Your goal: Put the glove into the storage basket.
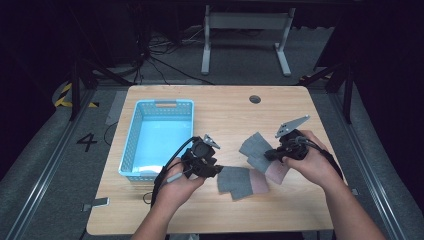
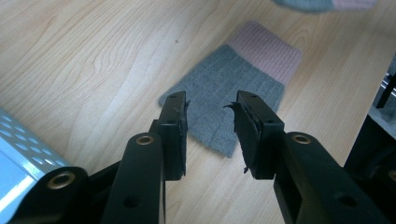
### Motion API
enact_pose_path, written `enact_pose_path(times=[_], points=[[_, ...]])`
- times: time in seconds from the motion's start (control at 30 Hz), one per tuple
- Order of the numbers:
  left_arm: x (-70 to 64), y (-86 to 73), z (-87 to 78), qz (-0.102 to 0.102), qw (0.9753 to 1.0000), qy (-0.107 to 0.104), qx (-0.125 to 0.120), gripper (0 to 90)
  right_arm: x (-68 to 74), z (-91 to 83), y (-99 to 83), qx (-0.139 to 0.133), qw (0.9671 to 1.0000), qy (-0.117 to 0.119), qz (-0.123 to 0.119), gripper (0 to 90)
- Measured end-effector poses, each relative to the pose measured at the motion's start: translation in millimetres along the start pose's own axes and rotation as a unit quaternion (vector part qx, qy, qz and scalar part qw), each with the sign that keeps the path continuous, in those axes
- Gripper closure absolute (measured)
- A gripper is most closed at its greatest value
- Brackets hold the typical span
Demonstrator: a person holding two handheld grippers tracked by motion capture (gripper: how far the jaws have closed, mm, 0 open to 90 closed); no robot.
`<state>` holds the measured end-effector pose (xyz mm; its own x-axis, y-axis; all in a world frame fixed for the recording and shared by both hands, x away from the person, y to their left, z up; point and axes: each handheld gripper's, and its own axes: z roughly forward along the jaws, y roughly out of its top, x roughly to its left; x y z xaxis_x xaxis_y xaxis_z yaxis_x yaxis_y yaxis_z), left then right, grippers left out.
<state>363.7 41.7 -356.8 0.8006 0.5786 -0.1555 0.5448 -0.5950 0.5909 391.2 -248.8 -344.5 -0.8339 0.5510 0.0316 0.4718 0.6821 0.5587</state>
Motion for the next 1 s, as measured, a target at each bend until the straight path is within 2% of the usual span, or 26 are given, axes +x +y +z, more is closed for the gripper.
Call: enact_pose_path(times=[0.17, 0.23, 0.4, 0.47, 0.6, 0.67, 0.87, 1.0], points=[[-0.5, -0.6, 0.7, 0.000, 1.0000, -0.002, 0.005, 62.7, 13.5, 4.4, -3.5, -0.004, 0.9996, 0.025, -0.016, 86.9], [-1.7, -0.8, 0.7, 0.001, 1.0000, -0.002, 0.006, 62.2, 17.5, 5.9, -2.8, 0.015, 0.9990, 0.026, -0.032, 86.9], [-1.2, -0.8, 0.5, 0.001, 1.0000, -0.003, 0.007, 62.2, 25.6, 10.0, -4.3, 0.021, 0.9987, 0.031, -0.035, 86.7], [-1.0, -0.7, 1.2, 0.001, 0.9999, -0.007, 0.009, 61.9, 28.0, 12.9, -4.7, 0.024, 0.9982, 0.033, -0.043, 86.6], [-1.5, 0.0, 3.1, -0.001, 0.9996, -0.019, 0.019, 61.1, 33.7, 22.9, -4.7, 0.034, 0.9973, 0.040, -0.052, 86.3], [-1.5, 0.2, 4.6, -0.005, 0.9994, -0.024, 0.026, 60.5, 35.4, 28.3, -3.9, 0.036, 0.9962, 0.041, -0.068, 86.2], [0.5, -0.4, 8.9, -0.017, 0.9981, -0.042, 0.043, 62.6, 40.1, 45.7, -1.4, 0.053, 0.9942, 0.051, -0.079, 86.3], [0.4, -2.1, 11.8, -0.021, 0.9978, -0.038, 0.049, 63.5, 44.4, 57.7, 0.5, 0.059, 0.9921, 0.059, -0.093, 86.3]])
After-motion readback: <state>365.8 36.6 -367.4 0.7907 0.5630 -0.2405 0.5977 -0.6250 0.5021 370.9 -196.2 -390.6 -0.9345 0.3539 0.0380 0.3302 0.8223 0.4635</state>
